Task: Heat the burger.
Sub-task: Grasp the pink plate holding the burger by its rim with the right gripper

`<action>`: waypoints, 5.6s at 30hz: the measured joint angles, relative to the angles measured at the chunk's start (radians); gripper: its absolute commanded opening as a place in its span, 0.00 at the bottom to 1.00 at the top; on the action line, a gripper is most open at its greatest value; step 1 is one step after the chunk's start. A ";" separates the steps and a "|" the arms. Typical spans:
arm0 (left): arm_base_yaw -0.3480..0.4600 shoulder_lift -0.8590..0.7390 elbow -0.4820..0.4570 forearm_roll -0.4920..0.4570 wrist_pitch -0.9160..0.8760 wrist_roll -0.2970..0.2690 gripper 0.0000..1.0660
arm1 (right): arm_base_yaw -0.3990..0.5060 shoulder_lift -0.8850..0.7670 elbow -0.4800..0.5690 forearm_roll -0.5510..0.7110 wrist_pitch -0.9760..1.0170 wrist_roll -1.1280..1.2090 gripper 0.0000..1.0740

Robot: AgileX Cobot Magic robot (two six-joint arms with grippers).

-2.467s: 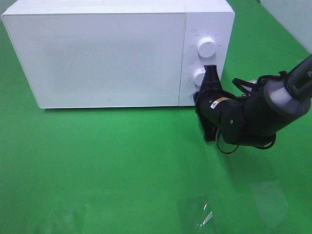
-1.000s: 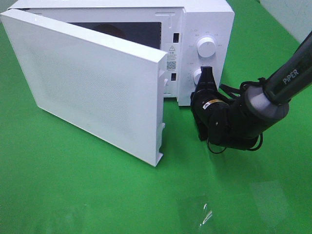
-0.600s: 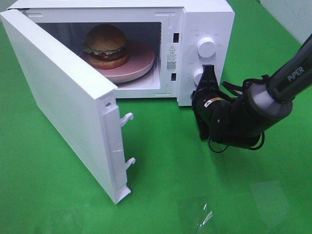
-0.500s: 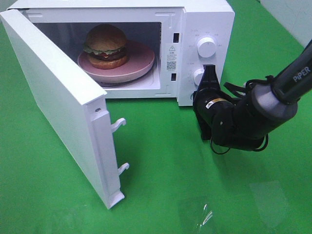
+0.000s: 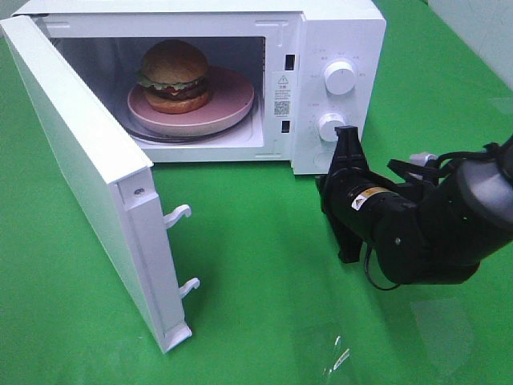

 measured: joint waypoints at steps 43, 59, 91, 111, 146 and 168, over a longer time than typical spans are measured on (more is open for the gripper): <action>0.000 0.000 0.000 0.000 0.000 0.000 0.94 | -0.165 -0.630 -0.215 -0.528 1.675 -1.299 0.12; 0.000 0.000 0.000 0.000 0.000 0.000 0.94 | -0.165 -0.921 -0.223 -0.548 1.850 -1.429 0.82; 0.000 0.000 0.000 0.000 0.000 0.000 0.94 | -0.357 -1.718 0.105 -0.555 1.958 -1.386 0.69; 0.000 0.000 0.000 0.000 0.000 0.000 0.94 | -0.523 -2.001 0.145 -0.545 1.886 -1.382 0.71; 0.000 0.000 0.000 0.000 0.000 0.000 0.94 | -0.523 -2.001 0.145 -0.544 1.886 -1.382 0.70; 0.000 0.000 0.000 0.000 0.000 0.000 0.94 | -0.523 -1.935 0.100 -0.544 1.804 -1.432 0.70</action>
